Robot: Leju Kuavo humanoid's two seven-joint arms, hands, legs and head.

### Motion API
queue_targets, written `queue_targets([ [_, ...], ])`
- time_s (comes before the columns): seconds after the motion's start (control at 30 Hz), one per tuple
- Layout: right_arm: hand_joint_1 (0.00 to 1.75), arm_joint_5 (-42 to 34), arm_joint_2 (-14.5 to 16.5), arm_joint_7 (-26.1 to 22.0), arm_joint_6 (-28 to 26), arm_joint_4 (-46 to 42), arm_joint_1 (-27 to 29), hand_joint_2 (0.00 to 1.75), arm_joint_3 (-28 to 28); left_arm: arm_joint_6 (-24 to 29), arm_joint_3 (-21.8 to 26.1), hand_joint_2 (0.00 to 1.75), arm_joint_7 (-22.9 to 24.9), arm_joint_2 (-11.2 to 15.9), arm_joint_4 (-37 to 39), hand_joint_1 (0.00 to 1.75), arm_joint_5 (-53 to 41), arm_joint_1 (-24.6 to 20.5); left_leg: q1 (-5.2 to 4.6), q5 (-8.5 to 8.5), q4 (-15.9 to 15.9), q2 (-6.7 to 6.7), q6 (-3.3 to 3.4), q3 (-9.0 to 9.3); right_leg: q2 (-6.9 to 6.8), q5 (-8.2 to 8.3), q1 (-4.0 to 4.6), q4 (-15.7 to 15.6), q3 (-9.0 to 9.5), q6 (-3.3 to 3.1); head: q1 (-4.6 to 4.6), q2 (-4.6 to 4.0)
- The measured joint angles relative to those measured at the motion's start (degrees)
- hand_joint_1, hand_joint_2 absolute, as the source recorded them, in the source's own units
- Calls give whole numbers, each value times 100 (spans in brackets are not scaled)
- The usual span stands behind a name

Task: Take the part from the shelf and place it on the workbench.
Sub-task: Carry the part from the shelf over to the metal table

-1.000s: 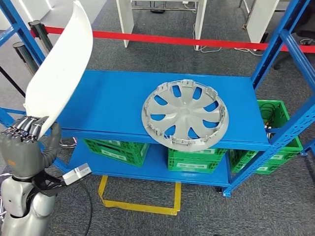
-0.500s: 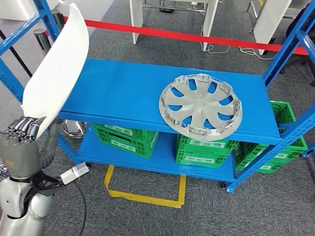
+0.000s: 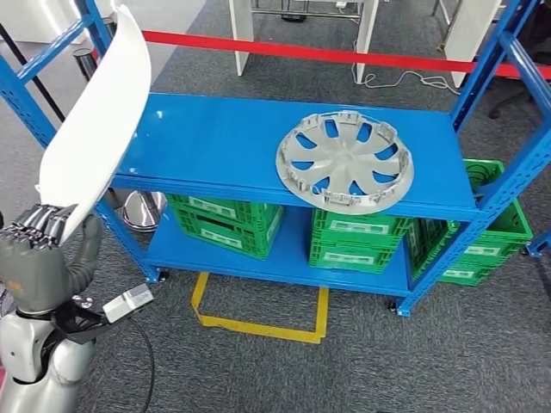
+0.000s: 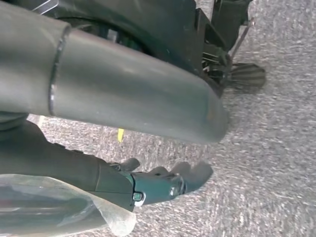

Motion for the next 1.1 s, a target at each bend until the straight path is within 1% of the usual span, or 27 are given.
queue_targets([
  [0.03,0,-2,1,0,2,0,2,0,0,-1,-3,175,0,8,1,175,1,0,18,-294,387,2,-33,-70,-18,65,2,5,-61,-11,-9,0],
  [0.07,0,-4,1,0,2,0,4,0,0,-1,-5,175,1,12,3,175,1,1,37,-483,763,3,-63,-119,-38,130,2,17,-130,-7,-13,0],
  [0.1,0,-4,1,0,0,0,5,0,0,-1,-9,175,5,16,5,175,1,1,57,-526,1038,4,-90,-118,-56,196,1,38,-210,2,-12,0],
  [0.13,0,-5,1,0,-3,0,4,0,0,-1,-14,175,13,20,6,175,1,2,77,-437,1126,5,-110,-39,-72,253,-2,69,-295,16,-13,0],
  [0.17,0,-5,1,0,-8,0,3,0,0,-1,-19,175,22,26,7,175,0,1,98,-277,992,9,-126,138,-82,300,-9,110,-395,37,-13,0],
  [0.2,0,-5,1,-1,-13,0,0,0,0,-1,-24,175,33,31,8,175,-1,1,117,-135,668,14,-137,410,-90,336,-15,162,-486,62,-14,0],
  [0.23,0,-7,1,-3,-18,0,-2,0,0,-1,-29,175,41,36,8,175,-2,-1,125,-97,238,19,-143,721,-93,362,-14,220,-569,91,-18,0],
  [0.27,0,-8,2,-5,-23,0,-4,0,0,-1,-33,175,46,39,8,175,-2,-2,124,-125,-165,19,-125,986,-92,390,-13,270,-635,124,-18,0],
  [0.3,0,-11,2,-7,-32,0,-7,0,0,-1,-36,175,50,42,8,175,-1,-4,114,-189,-453,17,-104,1152,-90,427,-9,307,-690,157,-22,0],
  [0.33,0,-15,3,-9,-43,0,-7,0,0,-1,-39,175,50,43,8,175,5,-5,95,-245,-596,13,-67,1204,-89,474,-10,324,-738,194,-22,0],
  [0.4,0,-26,2,-9,-69,3,7,0,0,-1,-51,175,45,43,12,175,16,-7,83,-186,-645,19,36,1099,-73,531,-30,338,-827,275,-23,0],
  [0.43,0,-34,2,-8,-78,5,18,0,0,-1,-64,175,40,43,16,175,21,-11,83,-126,-651,26,100,1026,-53,435,-41,399,-892,311,-16,0],
  [0.47,0,-42,2,-8,-84,7,28,0,0,-1,-78,175,33,43,20,175,22,-14,86,-56,-663,35,156,946,-24,231,-46,560,-978,341,-9,0],
  [0.5,0,-48,2,-7,-86,8,31,0,0,-1,-90,175,27,43,24,175,23,-19,81,11,-665,42,196,866,5,-60,-52,842,-1079,358,1,0],
  [0.57,0,-54,3,-7,-88,9,30,0,0,-1,-102,175,19,44,31,175,23,-21,55,149,-661,43,234,692,34,-560,-50,1591,-1267,373,16,0],
  [0.6,0,-55,2,-7,-89,9,28,0,0,-1,-105,175,17,45,37,175,23,-22,41,217,-659,43,239,603,37,-634,-47,1879,-1290,368,18,0],
  [0.63,0,-56,2,-7,-90,9,26,0,0,-1,-108,175,17,45,44,175,23,-22,27,284,-656,43,240,519,40,-569,-40,1994,-1229,352,17,0],
  [0.67,0,-57,2,-7,-96,9,25,0,0,-1,-111,175,17,45,51,175,23,-22,17,349,-654,40,238,441,44,-410,-29,1905,-1066,326,16,0],
  [0.73,0,-61,1,-2,-121,9,17,0,0,-1,-119,175,21,45,61,175,26,-23,4,470,-649,30,221,314,63,-123,11,1192,-471,248,15,0],
  [0.8,0,-66,1,39,-167,10,4,0,-1,-1,-129,175,37,45,75,175,30,-32,-3,588,-646,27,183,232,84,-141,57,302,128,178,12,0],
  [0.83,0,-70,1,89,-195,13,1,0,-2,-1,-136,175,48,45,87,175,33,-41,3,651,-658,30,157,200,93,-195,76,37,271,160,13,1],
  [0.9,0,-75,3,317,-284,21,-3,0,-3,-1,-153,175,66,48,124,175,53,-66,14,767,-720,30,97,152,83,-145,74,-164,300,127,18,1],
  [0.93,0,-82,4,525,-351,28,-6,0,-4,0,-166,175,72,52,150,175,68,-91,17,721,-720,30,65,122,70,-70,61,-196,275,94,16,1],
  [0.97,0,-91,6,816,-420,36,-11,0,-6,0,-181,175,76,59,188,175,88,-130,20,576,-625,28,35,80,49,8,44,-221,246,51,14,1],
  [1.0,0,-102,8,1189,-486,43,-16,0,-8,0,-202,175,80,67,242,175,112,-189,30,328,-391,28,5,10,23,68,28,-233,203,14,9,1],
  [1.07,0,-114,9,2002,-552,48,-23,0,-11,-2,-266,175,91,80,406,175,145,-346,66,-195,392,29,-58,-171,-26,146,27,-164,51,-18,1,0],
  [1.1,0,-113,9,2362,-551,48,-27,0,-11,-2,-312,175,98,86,506,175,155,-431,87,-323,746,29,-90,-225,-46,171,23,-115,-33,-13,-3,0],
])
